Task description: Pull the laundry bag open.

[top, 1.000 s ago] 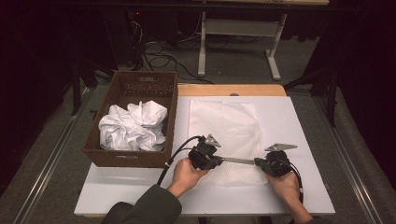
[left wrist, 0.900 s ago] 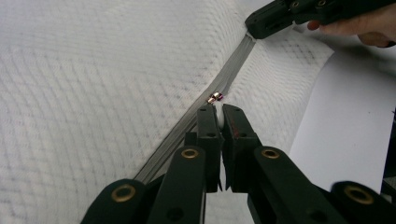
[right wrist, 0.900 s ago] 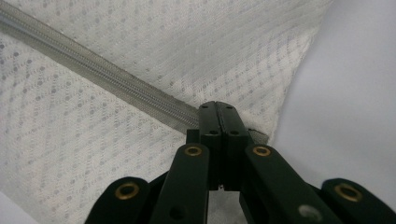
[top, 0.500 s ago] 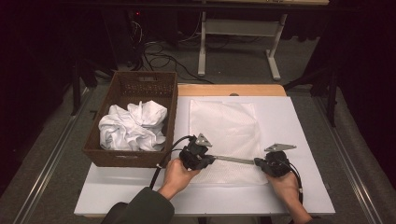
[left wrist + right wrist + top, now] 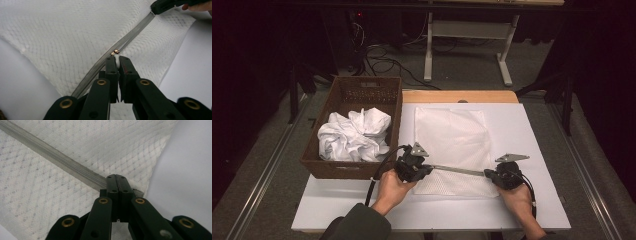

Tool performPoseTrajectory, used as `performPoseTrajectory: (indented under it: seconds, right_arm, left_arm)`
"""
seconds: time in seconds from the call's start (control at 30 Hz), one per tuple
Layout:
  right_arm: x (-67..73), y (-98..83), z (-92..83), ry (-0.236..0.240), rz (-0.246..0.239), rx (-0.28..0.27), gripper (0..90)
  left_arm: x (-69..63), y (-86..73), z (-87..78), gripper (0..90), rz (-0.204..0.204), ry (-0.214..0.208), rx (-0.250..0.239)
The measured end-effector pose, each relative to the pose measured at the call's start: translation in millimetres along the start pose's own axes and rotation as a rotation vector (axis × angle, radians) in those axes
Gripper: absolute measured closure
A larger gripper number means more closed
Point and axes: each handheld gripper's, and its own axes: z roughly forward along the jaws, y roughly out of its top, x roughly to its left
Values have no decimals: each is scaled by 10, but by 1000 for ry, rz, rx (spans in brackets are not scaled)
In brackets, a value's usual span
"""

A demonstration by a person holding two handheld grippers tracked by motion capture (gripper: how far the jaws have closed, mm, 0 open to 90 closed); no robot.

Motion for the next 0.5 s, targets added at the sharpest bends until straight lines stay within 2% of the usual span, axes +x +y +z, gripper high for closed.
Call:
performPoseTrajectory:
  seconds: [0.5]
  right_arm:
    - [-2,5,3,-3,-10,-1,900]
  left_arm:
    - [29,-64,-130,861,0,59,-11]
